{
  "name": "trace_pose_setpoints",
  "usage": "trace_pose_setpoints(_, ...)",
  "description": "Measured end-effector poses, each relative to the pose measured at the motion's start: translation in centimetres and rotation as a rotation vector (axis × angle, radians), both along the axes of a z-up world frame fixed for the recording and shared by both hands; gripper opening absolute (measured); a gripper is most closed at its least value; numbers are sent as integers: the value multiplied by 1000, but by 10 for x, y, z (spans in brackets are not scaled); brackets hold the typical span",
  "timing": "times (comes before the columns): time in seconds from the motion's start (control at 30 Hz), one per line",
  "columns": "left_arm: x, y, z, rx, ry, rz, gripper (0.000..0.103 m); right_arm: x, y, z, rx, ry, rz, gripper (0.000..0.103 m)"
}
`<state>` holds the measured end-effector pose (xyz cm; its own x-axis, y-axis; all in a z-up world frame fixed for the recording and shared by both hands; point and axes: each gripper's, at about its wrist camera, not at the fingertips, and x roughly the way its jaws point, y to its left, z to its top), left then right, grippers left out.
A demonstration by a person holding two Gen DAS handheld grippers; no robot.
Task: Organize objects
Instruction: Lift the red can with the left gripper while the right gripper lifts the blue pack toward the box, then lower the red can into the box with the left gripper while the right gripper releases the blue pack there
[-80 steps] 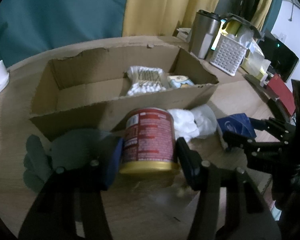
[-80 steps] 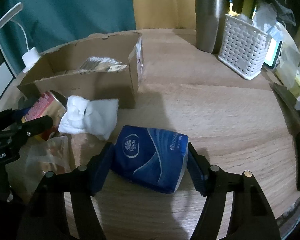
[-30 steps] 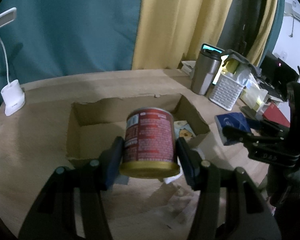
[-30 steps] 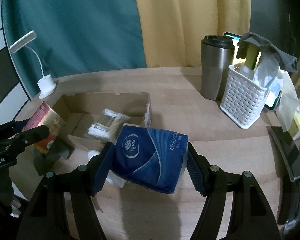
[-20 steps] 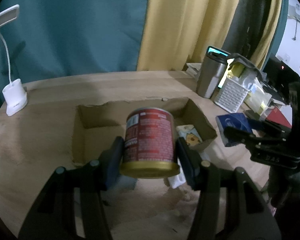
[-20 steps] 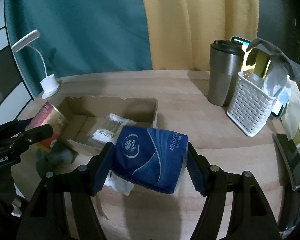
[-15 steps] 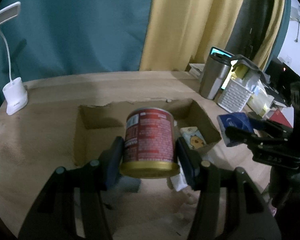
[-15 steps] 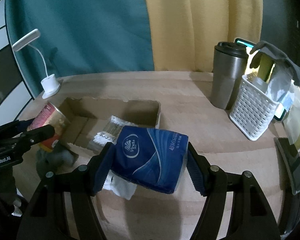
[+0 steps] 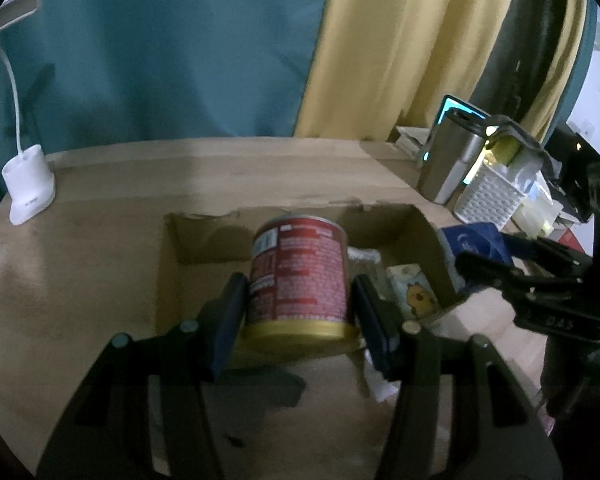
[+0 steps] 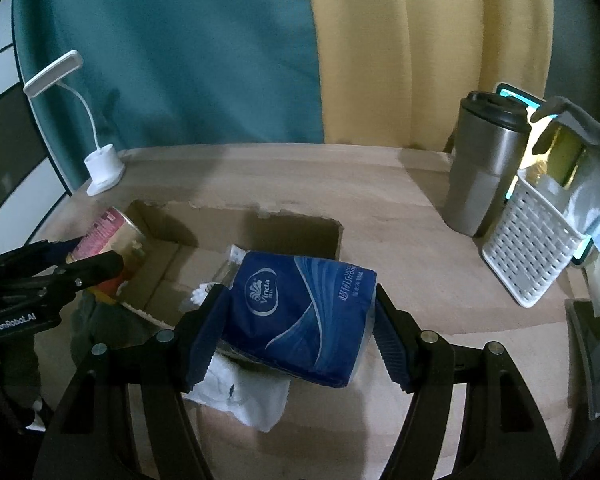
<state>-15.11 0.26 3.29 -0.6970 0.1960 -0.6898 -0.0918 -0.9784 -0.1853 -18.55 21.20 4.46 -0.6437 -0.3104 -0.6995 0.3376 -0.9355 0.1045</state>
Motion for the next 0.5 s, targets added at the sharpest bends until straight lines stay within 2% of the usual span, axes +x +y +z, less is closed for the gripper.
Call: trace_pose_setpoints(0.5, -27, -5, -12, 1, -30, 3, 55, -24, -19, -2, 0, -8, 43, 72)
